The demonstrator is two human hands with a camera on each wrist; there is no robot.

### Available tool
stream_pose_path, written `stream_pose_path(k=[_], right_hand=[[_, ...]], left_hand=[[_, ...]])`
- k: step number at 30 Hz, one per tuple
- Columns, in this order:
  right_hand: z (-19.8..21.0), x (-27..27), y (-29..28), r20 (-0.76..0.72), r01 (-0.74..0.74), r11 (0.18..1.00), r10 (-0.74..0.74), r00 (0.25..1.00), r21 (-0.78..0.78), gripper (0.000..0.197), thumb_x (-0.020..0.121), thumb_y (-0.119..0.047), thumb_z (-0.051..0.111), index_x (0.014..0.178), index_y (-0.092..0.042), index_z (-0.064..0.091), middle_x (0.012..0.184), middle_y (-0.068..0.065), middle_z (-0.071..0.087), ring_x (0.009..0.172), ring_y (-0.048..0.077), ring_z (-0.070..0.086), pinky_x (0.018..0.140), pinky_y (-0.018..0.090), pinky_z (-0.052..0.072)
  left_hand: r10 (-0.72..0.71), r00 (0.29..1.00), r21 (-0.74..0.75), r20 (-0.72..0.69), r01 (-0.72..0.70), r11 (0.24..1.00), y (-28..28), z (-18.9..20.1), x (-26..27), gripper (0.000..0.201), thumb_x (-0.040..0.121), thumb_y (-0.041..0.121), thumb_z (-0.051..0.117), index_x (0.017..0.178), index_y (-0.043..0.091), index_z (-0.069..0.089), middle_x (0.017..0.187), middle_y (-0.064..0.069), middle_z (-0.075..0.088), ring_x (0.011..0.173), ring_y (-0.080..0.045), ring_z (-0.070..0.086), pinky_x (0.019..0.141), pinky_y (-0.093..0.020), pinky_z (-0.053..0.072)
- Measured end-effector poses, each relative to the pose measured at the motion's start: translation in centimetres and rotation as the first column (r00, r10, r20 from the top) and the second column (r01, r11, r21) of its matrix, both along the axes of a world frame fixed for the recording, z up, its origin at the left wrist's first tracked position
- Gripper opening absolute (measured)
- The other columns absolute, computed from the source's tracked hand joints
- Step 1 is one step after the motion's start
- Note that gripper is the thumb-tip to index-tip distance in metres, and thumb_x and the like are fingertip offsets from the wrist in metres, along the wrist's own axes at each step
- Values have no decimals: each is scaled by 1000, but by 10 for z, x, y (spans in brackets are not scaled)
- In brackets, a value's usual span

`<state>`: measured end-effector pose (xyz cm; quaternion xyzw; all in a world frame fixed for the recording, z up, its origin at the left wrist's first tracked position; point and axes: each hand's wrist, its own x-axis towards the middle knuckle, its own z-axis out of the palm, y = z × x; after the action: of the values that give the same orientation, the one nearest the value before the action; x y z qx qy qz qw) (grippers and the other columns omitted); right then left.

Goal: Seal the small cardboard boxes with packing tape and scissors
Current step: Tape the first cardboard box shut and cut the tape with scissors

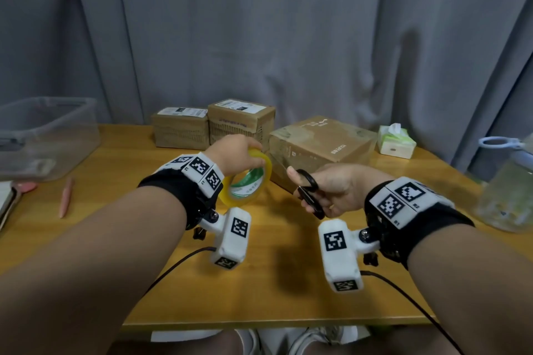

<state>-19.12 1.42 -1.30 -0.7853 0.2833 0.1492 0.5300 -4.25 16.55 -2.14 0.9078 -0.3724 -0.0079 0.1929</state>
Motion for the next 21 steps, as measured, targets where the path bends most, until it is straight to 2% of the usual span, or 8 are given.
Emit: stream_pose_path(k=[5, 9, 12, 14, 16, 18, 19, 21], right_hand=[[-4, 17, 2, 31, 25, 1000, -25, 999, -2, 68, 75, -66, 59, 109, -7, 59, 69, 3, 59, 59, 9, 49, 61, 22, 32], [-6, 29, 2, 48, 50, 999, -50, 998, -5, 59, 77, -62, 62, 99, -7, 60, 71, 4, 61, 60, 11, 55, 53, 20, 39], [-12, 38, 2, 89, 52, 998, -50, 995, -21, 58, 77, -57, 65, 95, -2, 59, 73, 9, 61, 68, 18, 54, 67, 25, 41], [-15, 41, 1, 113, 53, 998, -50, 992, -17, 55, 80, -51, 67, 99, 0, 59, 73, 10, 59, 67, 19, 54, 65, 26, 43], [-13, 42, 1, 132, 52, 999, -50, 990, -15, 48, 83, -45, 67, 98, 1, 59, 73, 10, 57, 64, 18, 53, 59, 26, 43], [-10, 40, -1, 132, 41, 999, -36, 991, -35, 42, 84, -43, 67, 91, -2, 58, 74, 10, 56, 63, 18, 52, 60, 25, 43], [-7, 40, -2, 125, 33, 998, -26, 992, -53, 41, 85, -43, 67, 90, -3, 58, 75, 9, 57, 64, 17, 53, 60, 25, 43], [-3, 39, -3, 111, 13, 995, -3, 994, -95, 42, 85, -45, 66, 94, -4, 58, 77, 9, 58, 69, 19, 55, 65, 26, 43]], left_hand=[[-23, 1000, 3, -6, 23, 1000, 1, 1, 3, 49, 86, 40, 63, 132, 23, 55, 133, -3, 56, 122, -21, 50, 98, -32, 41], [-31, 999, 13, -35, 32, 999, 3, 4, 8, 45, 85, 41, 64, 126, 23, 59, 126, -2, 60, 117, -19, 52, 95, -29, 41], [0, 992, -67, -126, -8, 998, -4, 13, 11, 28, 89, 40, 56, 102, 18, 67, 100, -2, 66, 98, -19, 57, 81, -28, 43], [42, 986, -88, -164, -57, 994, -16, 20, 15, 28, 93, 34, 53, 89, 10, 68, 75, -2, 58, 81, -19, 53, 69, -27, 38], [93, 976, -5, -196, -95, 995, -26, 26, 21, 29, 89, 27, 60, 94, -1, 67, 67, -4, 54, 75, -19, 50, 64, -27, 38], [121, 966, 147, -230, -88, 985, -35, 28, 28, 31, 83, 28, 67, 103, 5, 68, 85, -12, 65, 80, -21, 55, 69, -29, 46], [134, 963, 226, -233, -81, 971, -39, 29, 32, 32, 82, 33, 67, 106, 12, 69, 98, -12, 67, 87, -22, 58, 78, -32, 49], [148, 963, 317, -226, -71, 946, -44, 31, 35, 35, 85, 37, 63, 111, 15, 67, 114, -5, 65, 101, -25, 59, 92, -39, 48]])
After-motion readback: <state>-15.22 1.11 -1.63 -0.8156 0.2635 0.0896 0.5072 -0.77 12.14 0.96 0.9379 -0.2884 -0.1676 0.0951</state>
